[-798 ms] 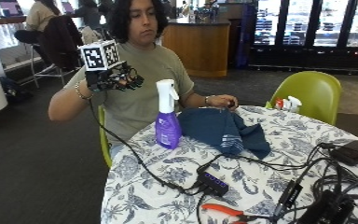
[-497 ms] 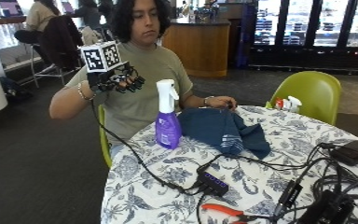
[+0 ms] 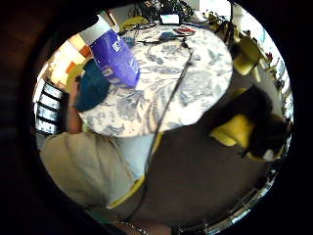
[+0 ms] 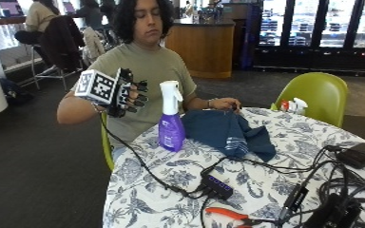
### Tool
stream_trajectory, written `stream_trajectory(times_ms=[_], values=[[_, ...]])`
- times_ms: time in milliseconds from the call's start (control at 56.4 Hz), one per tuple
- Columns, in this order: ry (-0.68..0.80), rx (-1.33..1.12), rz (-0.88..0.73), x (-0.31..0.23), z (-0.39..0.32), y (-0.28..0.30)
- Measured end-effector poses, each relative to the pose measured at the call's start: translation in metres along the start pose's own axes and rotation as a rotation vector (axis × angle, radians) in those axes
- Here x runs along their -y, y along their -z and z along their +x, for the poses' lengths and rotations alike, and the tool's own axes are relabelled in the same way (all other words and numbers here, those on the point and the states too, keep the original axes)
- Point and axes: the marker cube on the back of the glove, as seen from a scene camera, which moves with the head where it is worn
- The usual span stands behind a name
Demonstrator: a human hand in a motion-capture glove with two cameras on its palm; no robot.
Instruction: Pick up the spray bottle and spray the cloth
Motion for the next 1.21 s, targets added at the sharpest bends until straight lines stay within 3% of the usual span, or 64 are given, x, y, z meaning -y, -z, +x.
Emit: stream_trajectory(times_ms=[177, 656, 993, 1206], values=[[-0.073, 0.247, 0.11, 0.026, 0.012, -0.024], [-0.013, 0.295, 0.404, 0.133, 0.037, -0.077], [-0.019, 0.229, 0.394, 0.188, 0.048, -0.098], [-0.174, 0.304, 0.351, 0.204, 0.043, -0.097]])
